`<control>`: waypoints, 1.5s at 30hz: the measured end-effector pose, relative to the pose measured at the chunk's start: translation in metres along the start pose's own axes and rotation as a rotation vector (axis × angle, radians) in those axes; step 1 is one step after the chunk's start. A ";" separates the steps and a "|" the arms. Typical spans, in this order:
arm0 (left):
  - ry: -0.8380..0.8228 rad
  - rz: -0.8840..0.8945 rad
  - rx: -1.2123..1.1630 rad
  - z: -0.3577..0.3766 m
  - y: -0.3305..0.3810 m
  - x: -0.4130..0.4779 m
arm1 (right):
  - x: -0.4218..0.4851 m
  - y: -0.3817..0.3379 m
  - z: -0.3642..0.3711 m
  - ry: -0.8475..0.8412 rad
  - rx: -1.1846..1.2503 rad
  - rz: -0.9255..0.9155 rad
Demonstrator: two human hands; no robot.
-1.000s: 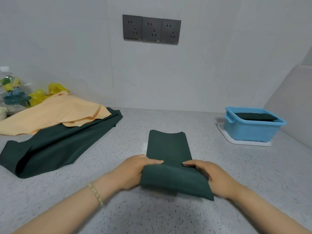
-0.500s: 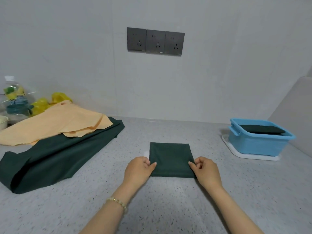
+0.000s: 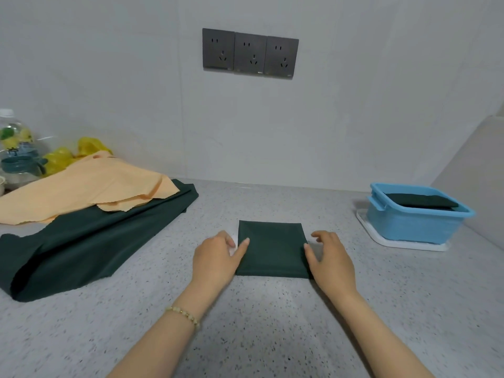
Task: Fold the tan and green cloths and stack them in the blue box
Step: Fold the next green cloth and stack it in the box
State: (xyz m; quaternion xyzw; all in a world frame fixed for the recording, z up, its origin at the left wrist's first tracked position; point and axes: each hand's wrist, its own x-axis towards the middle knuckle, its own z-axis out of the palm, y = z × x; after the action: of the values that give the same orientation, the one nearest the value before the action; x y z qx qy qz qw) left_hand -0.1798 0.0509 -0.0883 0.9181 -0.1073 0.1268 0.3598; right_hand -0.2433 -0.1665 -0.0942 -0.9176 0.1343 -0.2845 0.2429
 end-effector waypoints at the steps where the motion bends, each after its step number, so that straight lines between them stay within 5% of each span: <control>1: 0.043 0.051 0.030 -0.002 0.003 0.005 | 0.005 -0.006 0.001 0.003 0.021 -0.056; 6: -0.232 0.241 0.203 0.014 0.025 0.040 | 0.033 -0.051 0.031 -0.284 -0.126 -0.180; 11: -0.454 0.236 0.332 0.044 0.018 0.051 | 0.038 -0.055 0.064 -0.512 -0.260 -0.132; 24: -0.540 0.285 0.408 0.045 0.001 0.039 | 0.033 -0.001 0.044 -0.561 -0.318 -0.060; 36: -0.630 0.551 0.291 -0.004 -0.017 -0.027 | -0.044 0.013 -0.024 -0.657 -0.123 -0.443; 45: -0.578 0.670 0.507 -0.029 -0.034 -0.049 | -0.059 0.031 -0.055 -0.682 -0.207 -0.541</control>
State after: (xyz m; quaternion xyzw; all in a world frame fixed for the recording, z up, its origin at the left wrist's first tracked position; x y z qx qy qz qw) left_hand -0.2209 0.1008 -0.1042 0.8893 -0.4569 -0.0018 0.0209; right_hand -0.3265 -0.1905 -0.0975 -0.9806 -0.1703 -0.0042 0.0969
